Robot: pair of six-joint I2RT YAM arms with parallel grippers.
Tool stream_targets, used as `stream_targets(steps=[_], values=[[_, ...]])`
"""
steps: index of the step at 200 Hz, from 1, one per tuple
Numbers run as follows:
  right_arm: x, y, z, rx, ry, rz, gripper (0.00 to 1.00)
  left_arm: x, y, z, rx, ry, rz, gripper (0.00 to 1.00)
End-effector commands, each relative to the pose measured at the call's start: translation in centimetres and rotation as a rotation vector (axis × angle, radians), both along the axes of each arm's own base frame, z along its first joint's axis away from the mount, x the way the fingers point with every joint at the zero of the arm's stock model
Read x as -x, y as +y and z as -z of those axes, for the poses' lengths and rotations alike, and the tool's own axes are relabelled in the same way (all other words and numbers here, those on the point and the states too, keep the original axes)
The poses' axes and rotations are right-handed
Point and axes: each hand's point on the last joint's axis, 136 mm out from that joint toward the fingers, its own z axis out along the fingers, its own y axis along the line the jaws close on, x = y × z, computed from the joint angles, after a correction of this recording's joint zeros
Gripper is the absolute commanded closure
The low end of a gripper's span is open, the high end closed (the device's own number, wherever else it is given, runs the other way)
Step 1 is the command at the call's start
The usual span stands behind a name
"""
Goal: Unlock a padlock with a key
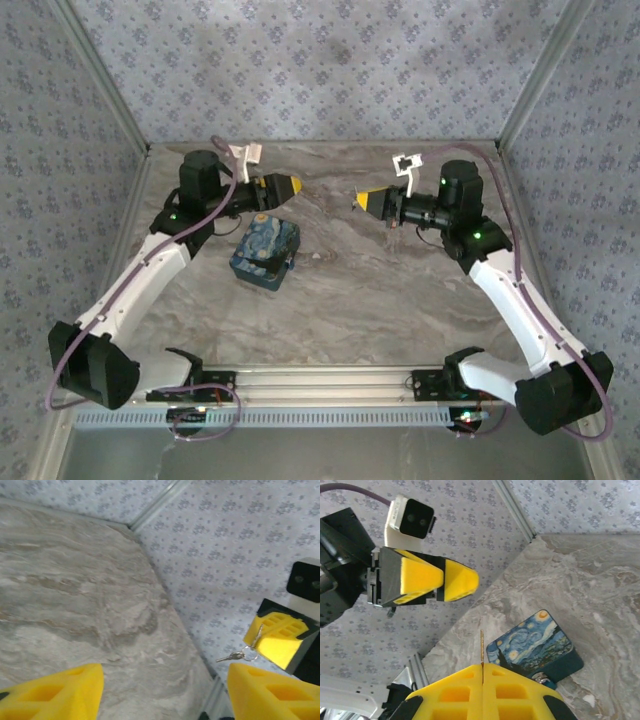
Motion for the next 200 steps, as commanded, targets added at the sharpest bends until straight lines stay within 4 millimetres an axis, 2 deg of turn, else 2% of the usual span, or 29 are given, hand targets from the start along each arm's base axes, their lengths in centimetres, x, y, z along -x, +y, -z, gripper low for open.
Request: stream_targets(steps=[1, 40, 52, 65, 73, 140, 173, 200], values=[[0.8, 0.7, -1.0, -0.032, 0.027, -0.067, 1.00, 1.8, -2.0, -3.4, 0.076, -0.081, 0.132, 0.41], [1.6, 2.4, -0.8, -0.041, 0.051, -0.155, 1.00, 3.7, -5.1, -4.1, 0.081, -0.100, 0.260, 0.43], [1.8, 2.8, -0.6, -0.037, 0.054, -0.169, 1.00, 4.1, -5.8, -4.2, 0.076, -0.103, 0.286, 0.47], [2.0, 3.1, -0.6, -0.036, 0.056, -0.182, 1.00, 4.3, -6.4, -4.1, 0.072, -0.100, 0.307, 0.56], [2.1, 3.1, -0.6, -0.036, 0.057, -0.185, 1.00, 4.5, -6.7, -4.1, 0.073, -0.098, 0.319, 0.57], [3.0, 3.7, -1.1, -0.056, 0.057, -0.237, 1.00, 4.8, -7.8, -3.5, 0.057, -0.091, 0.340, 0.60], [2.8, 3.7, -1.1, -0.057, 0.057, -0.229, 1.00, 5.3, -8.2, -4.0, 0.064, -0.096, 0.373, 0.68], [2.9, 3.8, -1.4, -0.073, 0.055, -0.237, 1.00, 5.8, -8.3, -4.4, 0.068, -0.108, 0.390, 0.79]])
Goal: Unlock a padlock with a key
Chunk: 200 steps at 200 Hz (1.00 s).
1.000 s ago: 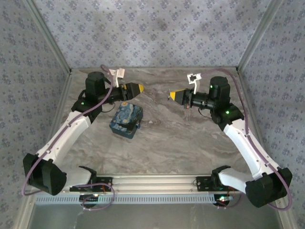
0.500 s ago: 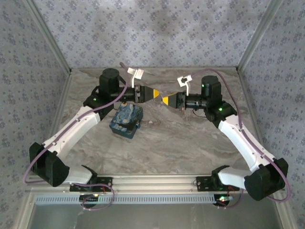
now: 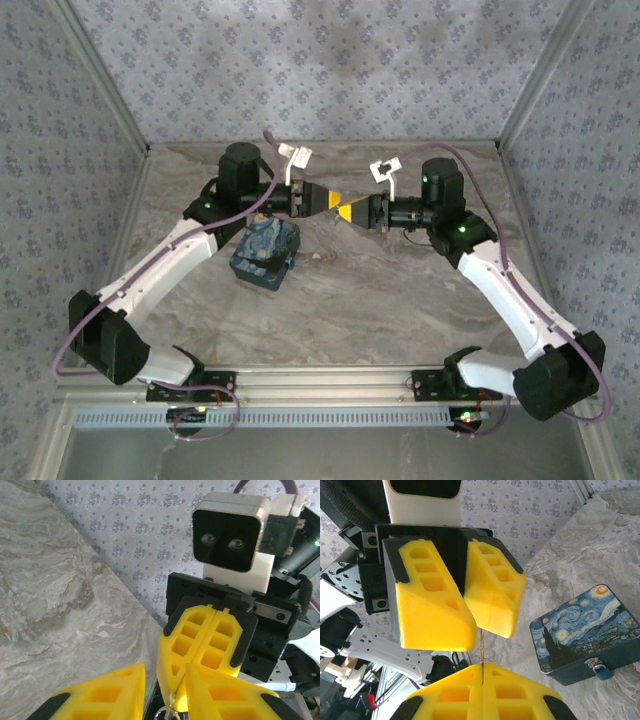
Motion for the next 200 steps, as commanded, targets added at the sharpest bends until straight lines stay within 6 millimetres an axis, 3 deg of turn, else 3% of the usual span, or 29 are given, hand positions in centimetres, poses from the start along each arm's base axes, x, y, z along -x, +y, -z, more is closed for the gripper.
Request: stream_targets(steps=[1, 43, 80, 94, 104, 128, 164, 200], values=[[0.5, 0.3, -2.1, -0.045, -0.035, -0.030, 1.00, 1.2, -0.2, -2.5, 0.037, -0.061, 0.050, 0.80], [0.5, 0.3, -2.5, -0.063, -0.033, -0.036, 1.00, 1.9, -0.3, -2.6, 0.046, -0.075, 0.075, 1.00], [0.1, 0.1, -2.4, -0.066, -0.025, -0.020, 1.00, 2.1, -0.1, -2.8, 0.053, -0.085, 0.071, 1.00], [-0.2, -0.3, -2.2, -0.061, -0.027, 0.011, 0.73, 1.6, 0.1, -2.6, 0.036, -0.094, 0.036, 1.00], [-0.7, -0.9, -1.9, -0.054, -0.025, 0.057, 0.61, 1.1, 0.3, -2.3, 0.016, -0.095, 0.004, 1.00], [-2.0, -2.7, -1.2, -0.040, -0.034, 0.203, 0.53, -0.2, 0.7, -1.3, -0.025, -0.082, -0.069, 1.00], [-3.8, -5.1, 0.2, -0.046, -0.033, 0.435, 0.56, -2.4, 1.1, -0.4, -0.036, -0.059, -0.191, 1.00], [-4.4, -5.5, 0.7, -0.145, 0.002, 0.497, 0.57, -3.9, 0.9, 0.5, 0.008, -0.006, -0.260, 1.00]])
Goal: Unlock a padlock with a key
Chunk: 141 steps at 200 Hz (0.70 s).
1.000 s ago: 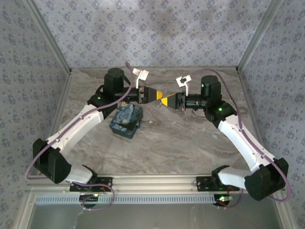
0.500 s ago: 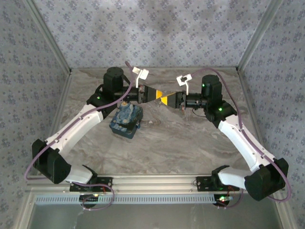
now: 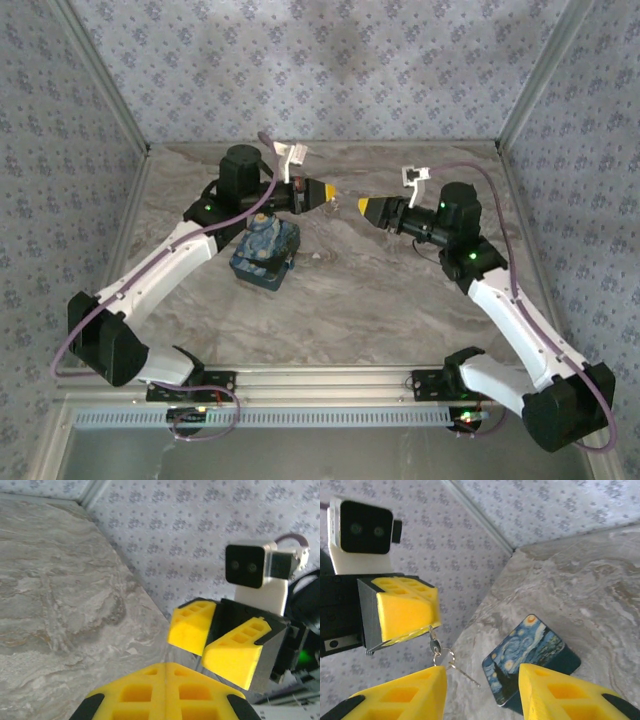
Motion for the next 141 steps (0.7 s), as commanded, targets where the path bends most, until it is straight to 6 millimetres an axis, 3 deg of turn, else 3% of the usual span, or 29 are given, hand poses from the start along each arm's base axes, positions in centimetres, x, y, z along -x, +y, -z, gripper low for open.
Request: stream_targets(steps=[1, 34, 115, 141], values=[[-1.2, -0.7, -1.0, -0.092, -0.024, 0.098, 0.57, -1.1, 0.1, -0.8, 0.055, -0.002, -0.067, 1.00], [-1.4, -0.8, -1.5, -0.197, -0.049, 0.124, 0.64, -1.2, -0.3, -1.1, 0.095, 0.013, -0.074, 1.00], [-0.7, 2.0, -3.1, -0.236, -0.112, 0.045, 0.56, -0.4, -1.9, -2.3, 0.159, 0.024, -0.034, 1.00], [-0.5, 2.9, -3.3, -0.242, -0.115, 0.013, 0.60, -0.2, -2.1, -2.6, 0.167, 0.024, -0.026, 1.00]])
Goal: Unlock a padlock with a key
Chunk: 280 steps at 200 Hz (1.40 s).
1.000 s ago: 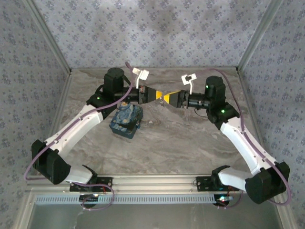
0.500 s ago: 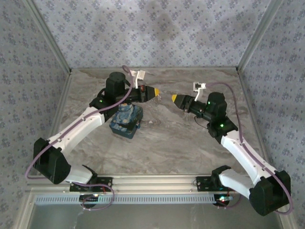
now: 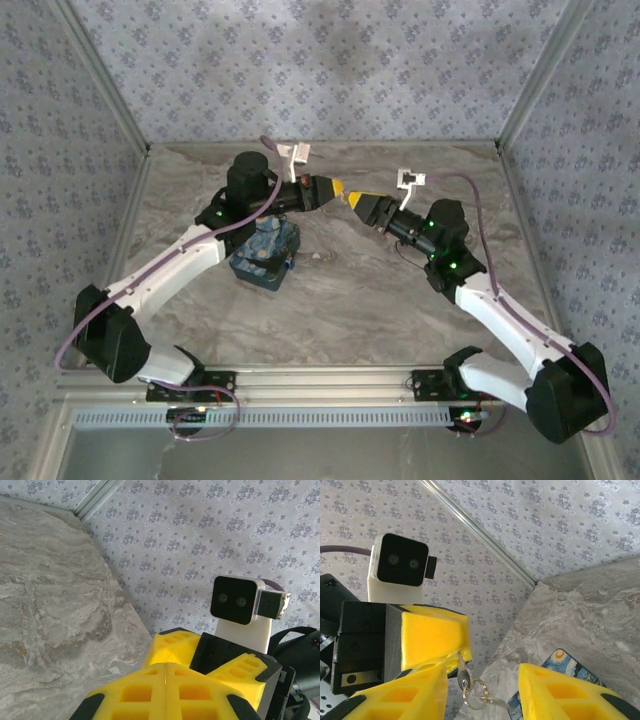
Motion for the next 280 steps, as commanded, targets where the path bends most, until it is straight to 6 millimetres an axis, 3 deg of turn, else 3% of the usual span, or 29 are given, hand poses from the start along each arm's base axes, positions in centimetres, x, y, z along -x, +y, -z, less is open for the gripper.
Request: stream_targets(steps=[1, 49, 139, 231, 280], values=[[0.2, 0.6, -2.4, -0.043, -0.058, -0.019, 0.60, 0.3, -0.5, -2.0, 0.053, -0.042, 0.016, 1.00], [0.1, 0.9, -2.5, -0.048, -0.060, -0.031, 0.67, 0.6, -0.8, -2.1, 0.062, -0.038, 0.030, 1.00], [1.0, 1.4, -3.0, -0.064, -0.073, -0.083, 0.68, 0.5, -0.7, -2.3, 0.068, -0.046, 0.016, 1.00], [0.5, 0.9, -2.9, -0.055, -0.076, -0.056, 0.98, 0.7, -0.3, -2.7, 0.073, -0.069, 0.008, 1.00], [0.3, 0.2, -3.1, -0.057, -0.083, -0.039, 1.00, 0.9, -0.1, -2.9, 0.082, -0.079, 0.007, 1.00]])
